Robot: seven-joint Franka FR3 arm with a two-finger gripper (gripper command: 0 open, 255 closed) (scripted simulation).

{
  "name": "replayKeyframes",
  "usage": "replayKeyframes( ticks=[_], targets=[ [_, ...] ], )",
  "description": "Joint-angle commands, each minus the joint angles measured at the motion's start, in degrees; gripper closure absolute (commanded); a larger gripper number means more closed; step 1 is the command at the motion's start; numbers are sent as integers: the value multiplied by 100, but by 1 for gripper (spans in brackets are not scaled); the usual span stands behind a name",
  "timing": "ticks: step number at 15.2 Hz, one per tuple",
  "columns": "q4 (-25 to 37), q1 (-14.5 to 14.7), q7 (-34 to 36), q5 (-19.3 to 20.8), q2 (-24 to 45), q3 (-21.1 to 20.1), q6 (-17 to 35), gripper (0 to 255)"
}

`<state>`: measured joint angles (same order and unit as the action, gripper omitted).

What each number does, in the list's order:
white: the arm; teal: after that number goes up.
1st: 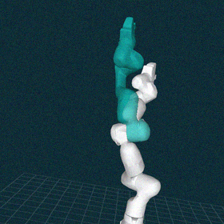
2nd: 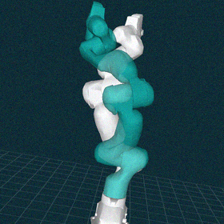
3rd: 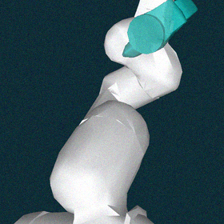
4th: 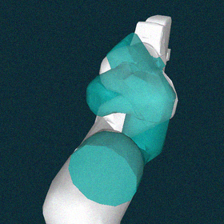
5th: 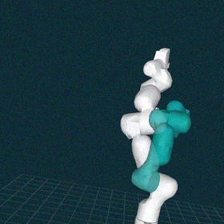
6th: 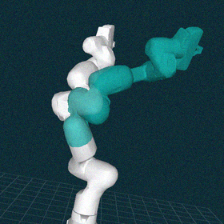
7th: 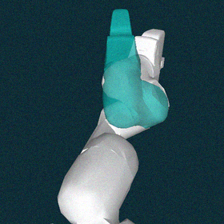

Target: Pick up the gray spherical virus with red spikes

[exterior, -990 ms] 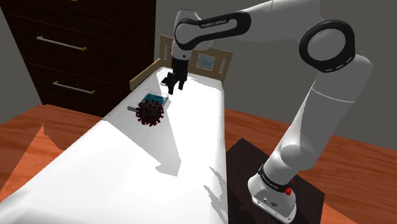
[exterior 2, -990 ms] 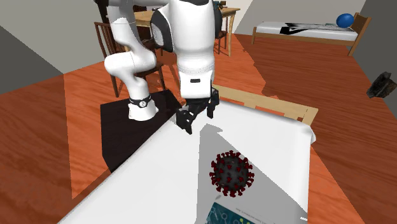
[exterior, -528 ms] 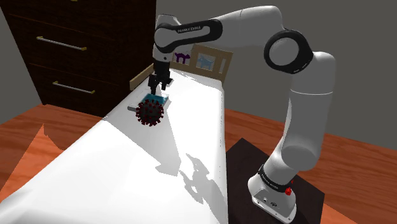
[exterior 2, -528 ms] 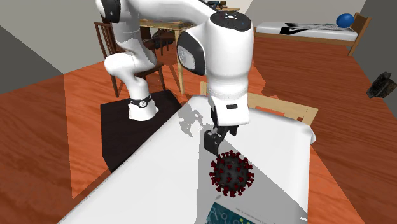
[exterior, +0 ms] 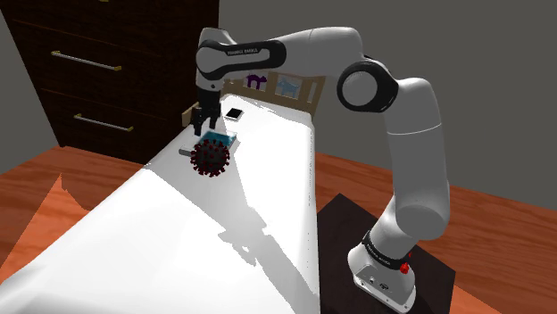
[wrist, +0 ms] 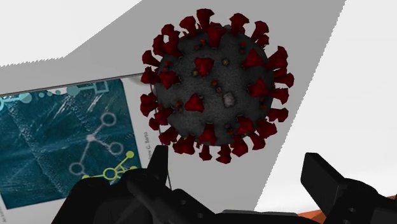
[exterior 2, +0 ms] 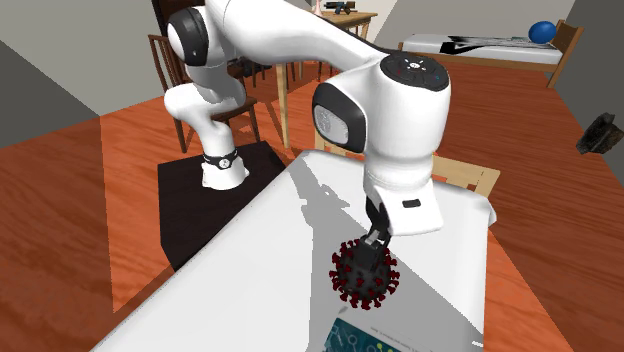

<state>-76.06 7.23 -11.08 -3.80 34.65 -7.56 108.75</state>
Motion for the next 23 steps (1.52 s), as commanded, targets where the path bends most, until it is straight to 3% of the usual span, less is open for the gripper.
replayKeyframes(
  ticks=[1, 6, 7, 16, 23],
  targets=[
    [-49, -1, -19, 2, 65, 3, 117, 0],
    [-195, 0, -41, 3, 146, 7, 343, 0],
    [-210, 9, -29, 3, 136, 4, 350, 255],
    [-194, 0, -41, 3, 147, 7, 343, 255],
    [121, 0, 4, 2, 6, -1, -110, 255]
  ],
)
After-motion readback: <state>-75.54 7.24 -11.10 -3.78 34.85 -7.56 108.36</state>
